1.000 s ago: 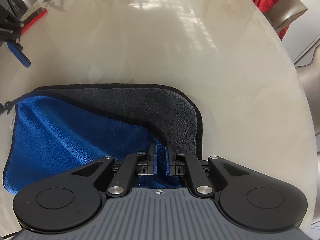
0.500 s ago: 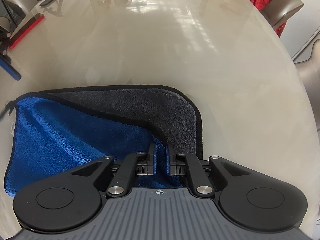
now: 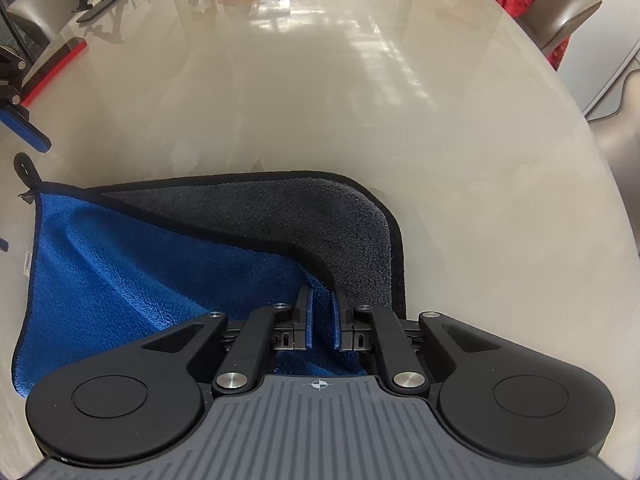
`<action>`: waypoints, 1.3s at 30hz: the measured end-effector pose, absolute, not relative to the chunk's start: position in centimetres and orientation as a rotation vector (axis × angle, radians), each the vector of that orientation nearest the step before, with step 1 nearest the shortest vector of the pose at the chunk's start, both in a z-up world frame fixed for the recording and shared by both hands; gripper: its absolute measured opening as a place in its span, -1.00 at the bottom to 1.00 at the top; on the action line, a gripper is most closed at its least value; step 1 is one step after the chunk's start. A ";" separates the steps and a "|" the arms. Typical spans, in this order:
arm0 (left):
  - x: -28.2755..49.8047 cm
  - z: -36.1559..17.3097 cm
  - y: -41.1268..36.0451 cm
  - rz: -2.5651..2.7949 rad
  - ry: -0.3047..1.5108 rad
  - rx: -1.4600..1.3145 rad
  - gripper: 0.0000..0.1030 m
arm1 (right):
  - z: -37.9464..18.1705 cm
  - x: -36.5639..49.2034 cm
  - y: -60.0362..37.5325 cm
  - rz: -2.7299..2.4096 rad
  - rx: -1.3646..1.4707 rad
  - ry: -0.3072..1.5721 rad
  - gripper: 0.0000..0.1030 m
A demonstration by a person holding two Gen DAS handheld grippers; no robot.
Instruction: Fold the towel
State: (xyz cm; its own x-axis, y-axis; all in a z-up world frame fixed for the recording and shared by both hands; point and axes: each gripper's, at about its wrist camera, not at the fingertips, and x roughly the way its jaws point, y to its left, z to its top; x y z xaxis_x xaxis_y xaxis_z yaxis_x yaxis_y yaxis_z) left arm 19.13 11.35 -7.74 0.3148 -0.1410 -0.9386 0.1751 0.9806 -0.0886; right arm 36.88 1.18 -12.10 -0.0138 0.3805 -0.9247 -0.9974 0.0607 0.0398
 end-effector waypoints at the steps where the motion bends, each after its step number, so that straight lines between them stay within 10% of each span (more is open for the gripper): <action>1: 19.1 -8.3 11.7 -0.202 1.239 0.022 0.48 | -12.1 36.9 1.1 1.340 -0.858 0.966 -0.80; 8: 19.0 -11.1 13.4 -0.173 1.265 -0.044 0.36 | -12.2 36.3 1.4 1.341 -0.880 0.941 -0.80; 22: 19.3 -12.1 14.1 -0.204 1.274 -0.116 -0.92 | -10.6 36.3 -0.1 1.353 -0.835 0.823 -0.80; 35: 17.9 -11.8 14.5 -0.177 1.285 -0.147 -0.92 | -10.6 35.0 3.7 1.370 -0.909 0.634 -0.78; 39: 17.6 -11.6 14.5 -0.175 1.288 -0.145 -0.88 | -12.1 33.8 5.1 1.333 -1.011 0.611 -0.42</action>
